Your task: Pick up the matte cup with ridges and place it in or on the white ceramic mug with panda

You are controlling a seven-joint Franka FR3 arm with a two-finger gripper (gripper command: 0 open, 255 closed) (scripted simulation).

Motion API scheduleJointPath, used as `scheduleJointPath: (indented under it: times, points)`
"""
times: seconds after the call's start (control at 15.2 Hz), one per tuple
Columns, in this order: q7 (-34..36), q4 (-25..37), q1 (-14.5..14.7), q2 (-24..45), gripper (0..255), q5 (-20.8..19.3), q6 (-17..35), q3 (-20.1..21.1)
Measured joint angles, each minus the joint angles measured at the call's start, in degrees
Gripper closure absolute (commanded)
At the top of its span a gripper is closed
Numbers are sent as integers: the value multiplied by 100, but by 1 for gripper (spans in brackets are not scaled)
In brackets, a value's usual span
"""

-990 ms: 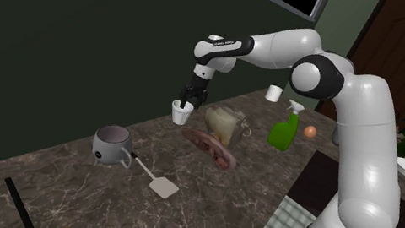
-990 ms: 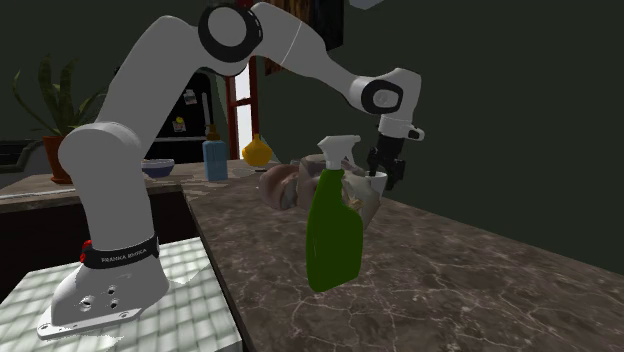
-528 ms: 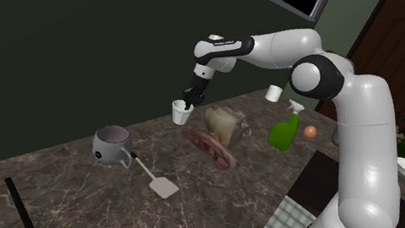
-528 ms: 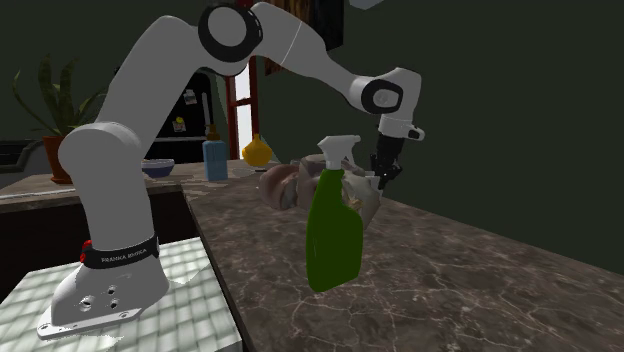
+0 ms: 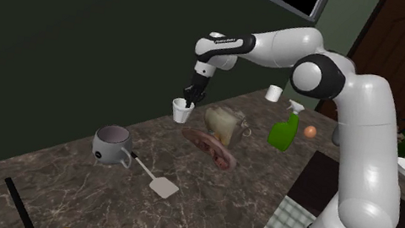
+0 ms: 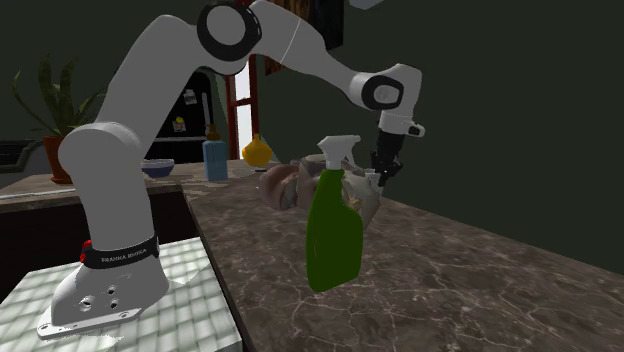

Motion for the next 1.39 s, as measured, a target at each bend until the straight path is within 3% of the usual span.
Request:
scheduleJointPath:
  times: [1.39]
  points:
    - [335,1165,-53,-277,255,-124,-1400,-40]
